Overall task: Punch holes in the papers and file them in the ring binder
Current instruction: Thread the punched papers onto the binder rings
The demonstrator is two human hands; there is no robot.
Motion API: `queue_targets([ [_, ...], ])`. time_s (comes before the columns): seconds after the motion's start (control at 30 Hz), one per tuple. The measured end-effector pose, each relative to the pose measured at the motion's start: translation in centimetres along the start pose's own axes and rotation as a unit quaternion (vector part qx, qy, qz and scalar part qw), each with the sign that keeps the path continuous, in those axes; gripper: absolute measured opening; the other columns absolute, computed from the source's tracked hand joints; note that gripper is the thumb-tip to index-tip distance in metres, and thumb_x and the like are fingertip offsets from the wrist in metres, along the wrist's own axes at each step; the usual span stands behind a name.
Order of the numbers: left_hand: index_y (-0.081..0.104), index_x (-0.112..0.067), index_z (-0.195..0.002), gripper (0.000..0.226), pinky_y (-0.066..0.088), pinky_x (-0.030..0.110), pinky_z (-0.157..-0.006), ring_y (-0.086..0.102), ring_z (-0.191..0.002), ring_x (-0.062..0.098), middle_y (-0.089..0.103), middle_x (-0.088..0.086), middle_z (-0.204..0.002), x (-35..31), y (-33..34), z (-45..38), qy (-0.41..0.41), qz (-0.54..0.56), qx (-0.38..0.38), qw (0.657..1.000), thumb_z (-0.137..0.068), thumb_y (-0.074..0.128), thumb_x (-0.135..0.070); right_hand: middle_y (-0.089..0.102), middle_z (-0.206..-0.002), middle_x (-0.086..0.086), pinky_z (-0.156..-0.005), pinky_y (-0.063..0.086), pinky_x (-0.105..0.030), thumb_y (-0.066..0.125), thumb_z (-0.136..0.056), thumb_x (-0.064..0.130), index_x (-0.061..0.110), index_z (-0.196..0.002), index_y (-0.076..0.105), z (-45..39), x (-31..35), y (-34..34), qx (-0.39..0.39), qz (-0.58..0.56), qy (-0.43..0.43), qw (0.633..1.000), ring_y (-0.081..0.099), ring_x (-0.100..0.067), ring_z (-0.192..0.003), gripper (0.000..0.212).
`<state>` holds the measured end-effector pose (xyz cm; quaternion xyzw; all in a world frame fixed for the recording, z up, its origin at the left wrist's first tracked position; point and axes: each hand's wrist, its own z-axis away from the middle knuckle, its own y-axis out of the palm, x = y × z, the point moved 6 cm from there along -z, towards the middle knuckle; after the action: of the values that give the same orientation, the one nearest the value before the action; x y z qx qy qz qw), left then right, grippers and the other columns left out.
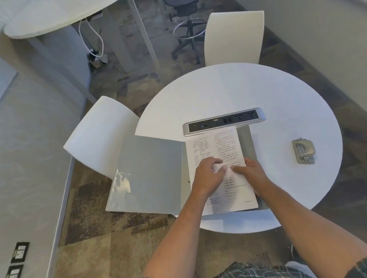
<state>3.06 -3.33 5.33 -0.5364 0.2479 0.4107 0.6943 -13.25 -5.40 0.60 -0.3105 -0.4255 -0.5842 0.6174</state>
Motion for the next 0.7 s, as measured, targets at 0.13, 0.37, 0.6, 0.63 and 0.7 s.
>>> queue_targets([
  [0.13,0.057,-0.019,-0.139,0.044,0.046,0.03,-0.101,0.055,-0.129,0.02,0.054,0.001,-0.143,4.9,-1.4,-0.4,-0.07,-0.067,-0.073,0.993,-0.097,0.067,-0.03,0.079,-0.1,-0.004,-0.081,0.062,-0.047,0.068,-0.095,0.009,0.022,-0.097,0.072,-0.7,-3.1,-2.0,-0.067,0.056,0.046,0.995,0.077,-0.027,-0.086,0.014],
  [0.37,0.069,-0.012,-0.122,0.029,0.046,0.029,-0.08,0.062,-0.097,0.016,0.071,0.004,-0.119,9.6,-2.8,-2.6,-0.13,-0.105,-0.066,0.984,-0.097,0.068,-0.025,0.075,-0.101,0.001,-0.065,0.052,-0.026,0.067,-0.097,0.021,0.019,-0.116,0.07,-1.5,-5.7,-3.8,-0.104,0.136,0.038,0.984,0.071,-0.01,-0.082,0.019],
  [0.6,0.072,-0.016,-0.096,0.016,0.048,0.022,-0.065,0.064,-0.078,0.007,0.07,-0.009,-0.087,9.5,-3.1,-4.9,-0.15,0.025,-0.128,0.98,-0.092,0.075,-0.031,0.075,-0.098,0.011,-0.076,0.06,-0.033,0.068,-0.096,0.034,0.021,-0.119,0.071,-2.0,-7.0,-3.9,-0.113,0.139,0.039,0.983,0.074,-0.012,-0.087,0.027],
  [0.63,0.073,-0.015,-0.096,0.016,0.048,0.02,-0.063,0.065,-0.077,0.008,0.072,-0.007,-0.088,9.6,-3.0,-5.3,-0.151,0.031,-0.131,0.979,-0.091,0.076,-0.031,0.075,-0.098,0.013,-0.071,0.058,-0.028,0.068,-0.096,0.036,0.022,-0.119,0.071,-1.8,-7.0,-3.9,-0.112,0.141,0.035,0.983,0.074,-0.009,-0.086,0.027],
  [0.7,0.076,-0.014,-0.094,0.016,0.048,0.016,-0.057,0.068,-0.076,0.012,0.075,-0.004,-0.088,9.5,-2.8,-5.9,-0.153,0.034,-0.131,0.979,-0.09,0.077,-0.029,0.075,-0.099,0.015,-0.066,0.056,-0.021,0.068,-0.096,0.04,0.025,-0.117,0.07,-1.4,-6.9,-3.9,-0.112,0.146,0.026,0.983,0.074,-0.006,-0.084,0.026],
])
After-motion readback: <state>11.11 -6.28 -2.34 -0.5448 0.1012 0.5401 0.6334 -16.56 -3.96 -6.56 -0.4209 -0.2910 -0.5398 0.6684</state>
